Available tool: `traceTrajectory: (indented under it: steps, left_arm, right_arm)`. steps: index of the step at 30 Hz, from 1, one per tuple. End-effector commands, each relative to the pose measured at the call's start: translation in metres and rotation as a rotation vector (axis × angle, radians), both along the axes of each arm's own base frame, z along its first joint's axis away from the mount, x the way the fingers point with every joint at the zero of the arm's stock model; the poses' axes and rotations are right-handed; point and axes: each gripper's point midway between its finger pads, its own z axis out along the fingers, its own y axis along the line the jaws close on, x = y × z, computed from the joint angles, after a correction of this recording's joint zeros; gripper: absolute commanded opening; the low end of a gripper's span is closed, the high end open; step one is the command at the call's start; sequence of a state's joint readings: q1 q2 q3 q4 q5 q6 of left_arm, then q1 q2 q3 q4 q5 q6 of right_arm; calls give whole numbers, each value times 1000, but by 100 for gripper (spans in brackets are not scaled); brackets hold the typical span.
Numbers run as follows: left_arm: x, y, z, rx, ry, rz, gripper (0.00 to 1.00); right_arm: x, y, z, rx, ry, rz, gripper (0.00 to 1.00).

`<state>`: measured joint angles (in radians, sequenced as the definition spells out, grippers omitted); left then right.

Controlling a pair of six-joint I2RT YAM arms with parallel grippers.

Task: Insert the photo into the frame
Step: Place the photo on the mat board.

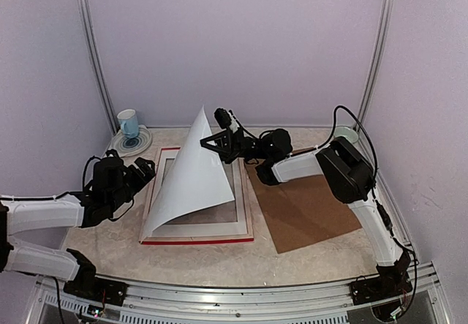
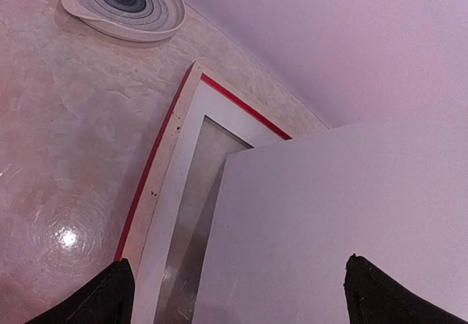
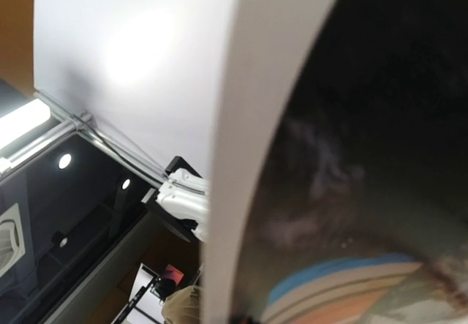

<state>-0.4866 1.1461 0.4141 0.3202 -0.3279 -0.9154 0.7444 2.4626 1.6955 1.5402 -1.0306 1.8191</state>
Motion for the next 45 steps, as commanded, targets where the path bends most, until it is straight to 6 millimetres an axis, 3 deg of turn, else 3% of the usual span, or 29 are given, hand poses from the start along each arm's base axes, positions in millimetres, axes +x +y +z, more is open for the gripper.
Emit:
traceTrajectory:
  steps: [1, 14, 19, 22, 29, 32, 38, 45]
  left_arm:
    - [-3, 13, -3, 22, 6, 44, 99]
    - [-8, 29, 1, 22, -10, 104, 99]
    - [-12, 38, 6, 21, -30, 142, 99]
    - [-14, 42, 9, 18, -40, 153, 99]
    - [-14, 46, 8, 20, -33, 156, 99]
    - [-15, 46, 6, 18, -31, 152, 99]
    - [-13, 44, 6, 10, -33, 144, 99]
    - [-14, 43, 1, 4, -22, 139, 99]
  right_arm:
    - [-30, -17, 45, 176, -219, 30, 11]
    - [-46, -9, 67, 246, -330, 100, 12]
    - [-52, -5, 63, 263, -354, 128, 13]
    - [-38, 0, 38, 216, -300, 112, 13]
    - [13, -18, -66, 61, -88, -42, 11]
    - [23, -20, -92, -8, -74, -91, 10]
    - [33, -23, -117, -65, -61, -179, 10]
    - [43, -37, -130, -100, -7, -292, 7]
